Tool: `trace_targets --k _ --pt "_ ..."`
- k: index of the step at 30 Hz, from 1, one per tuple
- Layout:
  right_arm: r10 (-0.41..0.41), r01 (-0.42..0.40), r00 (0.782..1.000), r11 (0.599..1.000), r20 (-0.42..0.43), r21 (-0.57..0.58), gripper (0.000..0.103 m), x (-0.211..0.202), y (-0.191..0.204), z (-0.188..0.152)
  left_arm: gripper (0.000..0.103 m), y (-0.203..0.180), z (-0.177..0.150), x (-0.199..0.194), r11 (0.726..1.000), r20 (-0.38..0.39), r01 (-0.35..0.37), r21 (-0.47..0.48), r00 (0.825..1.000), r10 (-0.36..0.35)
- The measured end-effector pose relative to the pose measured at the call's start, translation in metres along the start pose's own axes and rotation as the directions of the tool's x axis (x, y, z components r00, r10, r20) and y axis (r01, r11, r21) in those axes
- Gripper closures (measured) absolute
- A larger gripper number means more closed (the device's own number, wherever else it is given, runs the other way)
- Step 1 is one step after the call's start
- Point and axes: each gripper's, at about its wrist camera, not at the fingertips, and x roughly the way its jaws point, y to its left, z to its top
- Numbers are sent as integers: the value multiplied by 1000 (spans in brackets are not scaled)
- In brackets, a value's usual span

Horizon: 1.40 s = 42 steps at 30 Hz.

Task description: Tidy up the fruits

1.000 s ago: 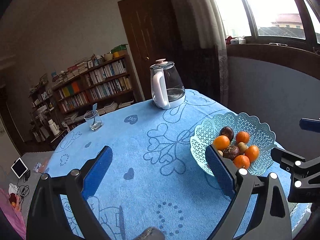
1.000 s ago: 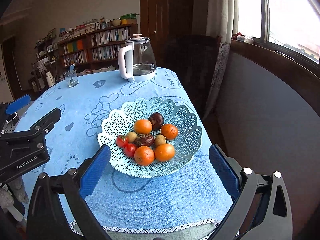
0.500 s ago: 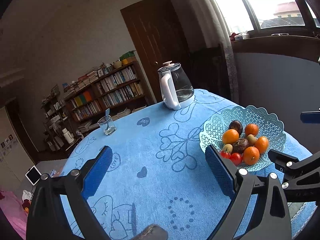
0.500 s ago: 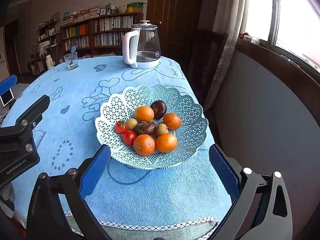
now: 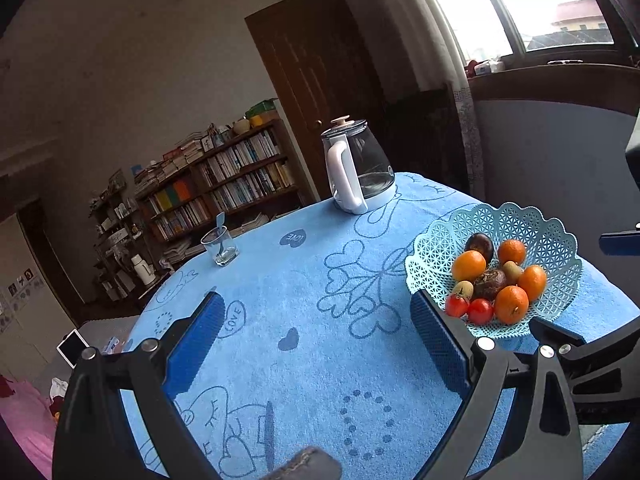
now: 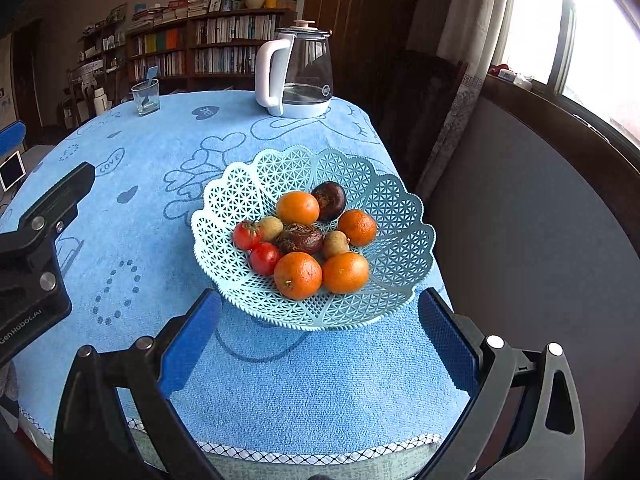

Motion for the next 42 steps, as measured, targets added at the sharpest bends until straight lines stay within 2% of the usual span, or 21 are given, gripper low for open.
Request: trace_targets --k 14,42 --pt "-10 10 1000 1000 -9 2 3 5 -2 -1 10 -11 -6 10 999 -28 -7 31 1000 8" --pt "-30 30 999 1000 -29 -4 3 14 -3 -4 10 -17 -10 18 999 -51 24 41 998 -22"
